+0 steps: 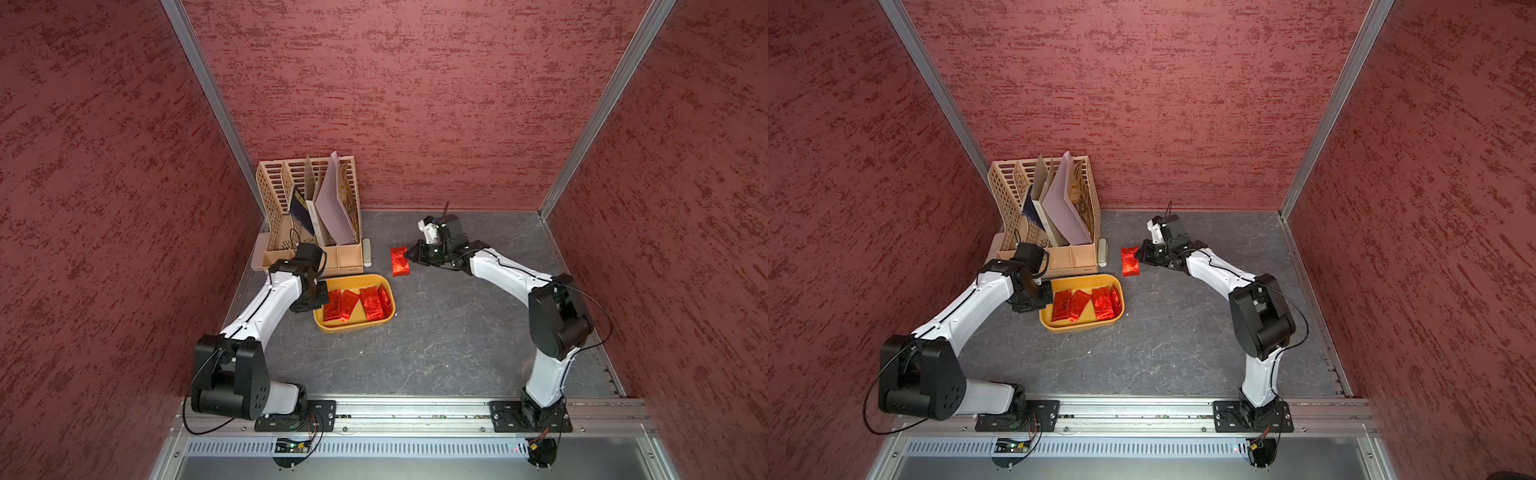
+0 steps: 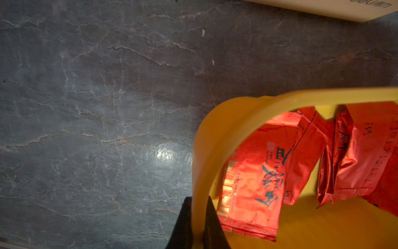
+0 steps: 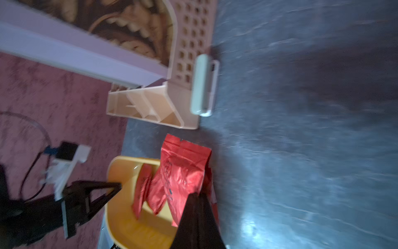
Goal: Take the tea bags out of the storage box
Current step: Place the tea bag at the center of the board.
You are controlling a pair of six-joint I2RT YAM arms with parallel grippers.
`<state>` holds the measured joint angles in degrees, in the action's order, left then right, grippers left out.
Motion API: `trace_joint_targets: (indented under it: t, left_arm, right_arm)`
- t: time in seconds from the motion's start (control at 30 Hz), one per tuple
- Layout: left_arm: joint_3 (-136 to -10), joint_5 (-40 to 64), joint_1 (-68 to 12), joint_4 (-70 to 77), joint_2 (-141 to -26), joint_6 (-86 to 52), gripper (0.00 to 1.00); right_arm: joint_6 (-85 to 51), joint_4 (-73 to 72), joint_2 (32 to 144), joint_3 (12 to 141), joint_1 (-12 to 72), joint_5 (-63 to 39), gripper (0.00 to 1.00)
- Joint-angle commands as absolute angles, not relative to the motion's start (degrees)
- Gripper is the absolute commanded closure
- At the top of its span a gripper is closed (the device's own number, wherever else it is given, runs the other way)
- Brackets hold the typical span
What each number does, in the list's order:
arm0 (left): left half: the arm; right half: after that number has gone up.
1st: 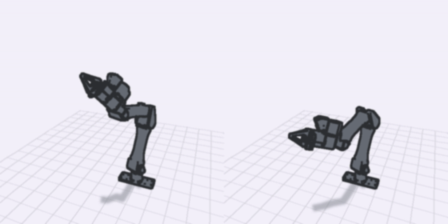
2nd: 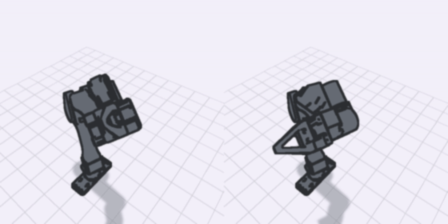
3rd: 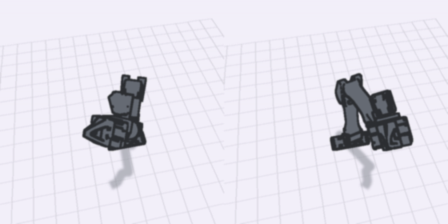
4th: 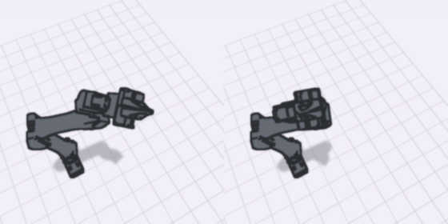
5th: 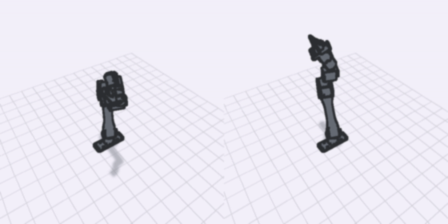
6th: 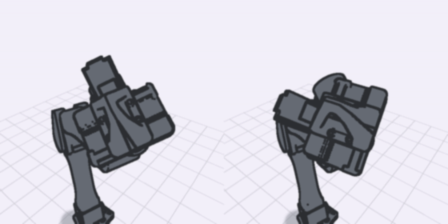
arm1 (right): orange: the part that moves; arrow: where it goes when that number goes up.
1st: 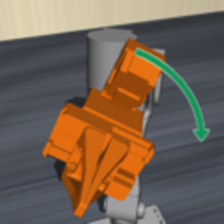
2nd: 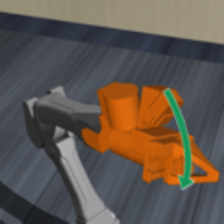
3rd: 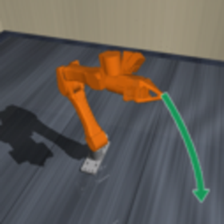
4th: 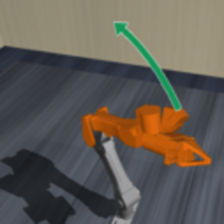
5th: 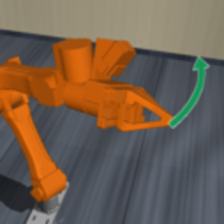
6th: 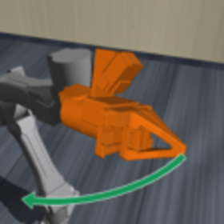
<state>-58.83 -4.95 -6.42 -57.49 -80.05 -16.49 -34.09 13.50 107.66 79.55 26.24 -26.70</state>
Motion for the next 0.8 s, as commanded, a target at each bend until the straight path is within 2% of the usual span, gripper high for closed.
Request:
trace_joint_targets:
  t: [0.0,0.47,0.63,0.77]
  left_arm:
    - [-58.59,-5.71,-6.12,-57.23,-80.16,-17.05,1.0]
    - [-58.71,-5.23,-6.16,-57.07,-80.76,-16.88,1.0]
    - [-58.65,-5.11,-6.16,-57.06,-80.85,-16.87,1.0]
    - [-58.63,-4.93,-6.19,-57.09,-80.96,-16.79,1.0]
  right_arm:
    - [-33.26,17.06,111.45,78.33,23.39,-23.89,1.0]
    - [-35.04,14.8,118.23,78.28,22.5,-27.11,1.0]
    - [-35.49,15.27,118.92,78.31,22.4,-26.61,0.87]
    - [-35.69,15.16,118.57,77.88,22.26,-26.05,0.82]
